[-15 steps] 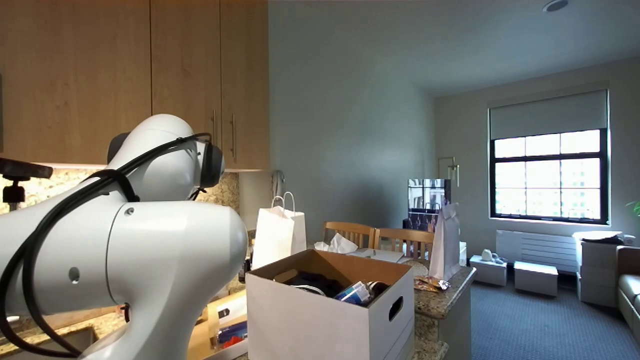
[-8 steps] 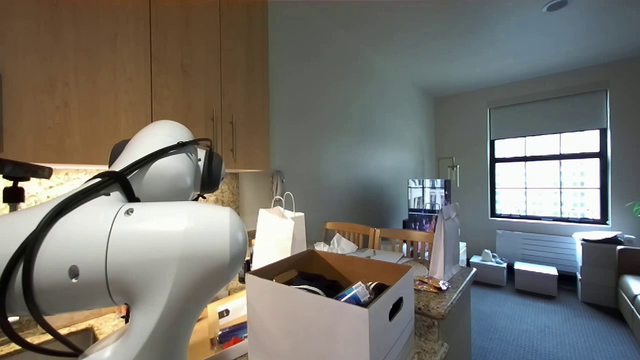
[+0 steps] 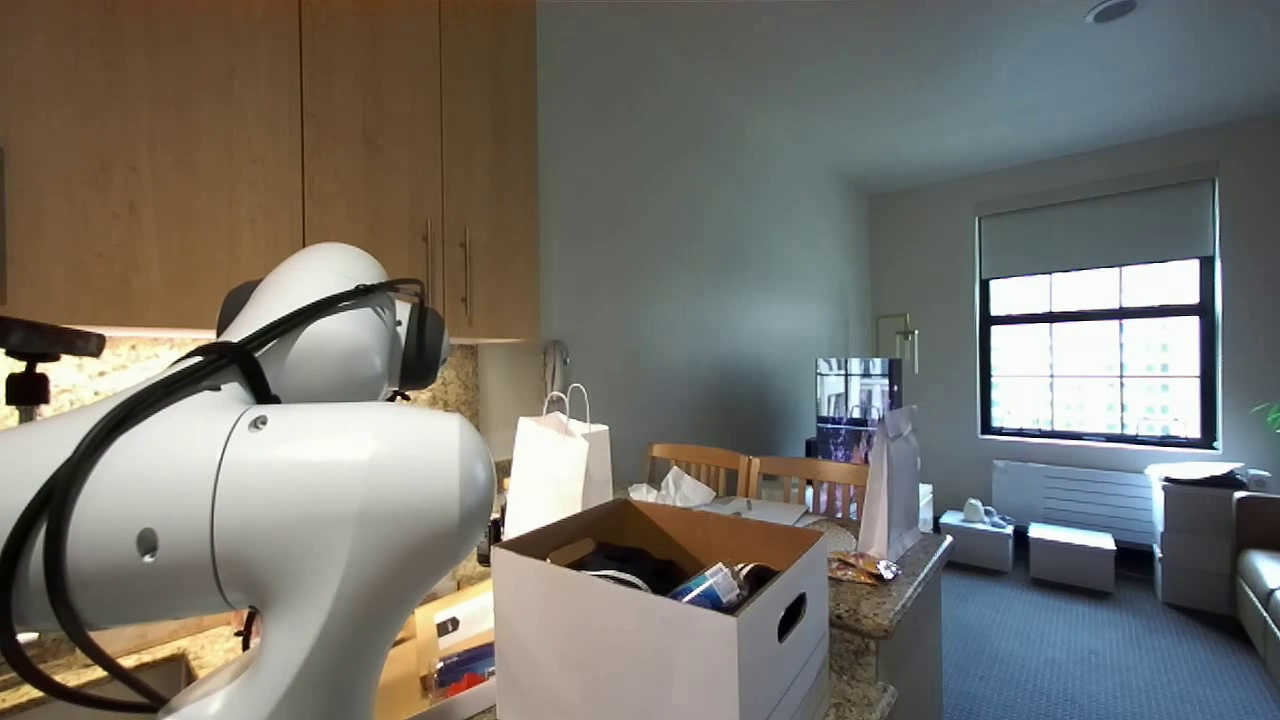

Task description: Pick up two empty bottles and place them in the white storage box

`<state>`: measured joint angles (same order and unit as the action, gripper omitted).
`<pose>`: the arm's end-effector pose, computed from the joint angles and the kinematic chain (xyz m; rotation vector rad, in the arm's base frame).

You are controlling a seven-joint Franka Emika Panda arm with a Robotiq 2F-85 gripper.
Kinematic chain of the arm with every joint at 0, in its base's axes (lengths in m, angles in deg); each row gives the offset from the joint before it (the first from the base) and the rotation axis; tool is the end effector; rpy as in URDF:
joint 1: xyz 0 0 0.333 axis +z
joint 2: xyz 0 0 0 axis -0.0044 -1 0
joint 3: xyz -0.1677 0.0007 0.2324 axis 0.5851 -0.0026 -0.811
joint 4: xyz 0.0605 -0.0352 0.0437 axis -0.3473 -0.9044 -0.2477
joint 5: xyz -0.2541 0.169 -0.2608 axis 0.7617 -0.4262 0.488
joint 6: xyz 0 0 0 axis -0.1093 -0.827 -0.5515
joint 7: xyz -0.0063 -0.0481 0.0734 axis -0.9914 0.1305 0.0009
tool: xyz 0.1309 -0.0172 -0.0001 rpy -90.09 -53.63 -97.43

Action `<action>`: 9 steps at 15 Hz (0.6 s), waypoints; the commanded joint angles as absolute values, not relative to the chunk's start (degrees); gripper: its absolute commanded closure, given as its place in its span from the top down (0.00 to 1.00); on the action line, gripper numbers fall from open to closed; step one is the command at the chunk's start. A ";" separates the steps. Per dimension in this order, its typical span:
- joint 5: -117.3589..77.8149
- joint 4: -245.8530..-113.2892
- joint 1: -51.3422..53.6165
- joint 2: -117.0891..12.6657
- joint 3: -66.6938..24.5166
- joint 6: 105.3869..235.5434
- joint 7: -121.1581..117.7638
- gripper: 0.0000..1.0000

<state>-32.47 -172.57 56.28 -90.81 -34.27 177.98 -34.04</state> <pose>0.2966 0.6233 0.0567 -2.9257 -0.4277 0.2428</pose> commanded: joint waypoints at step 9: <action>-35.62 -172.38 54.88 -91.54 -35.64 177.94 -34.29 0.34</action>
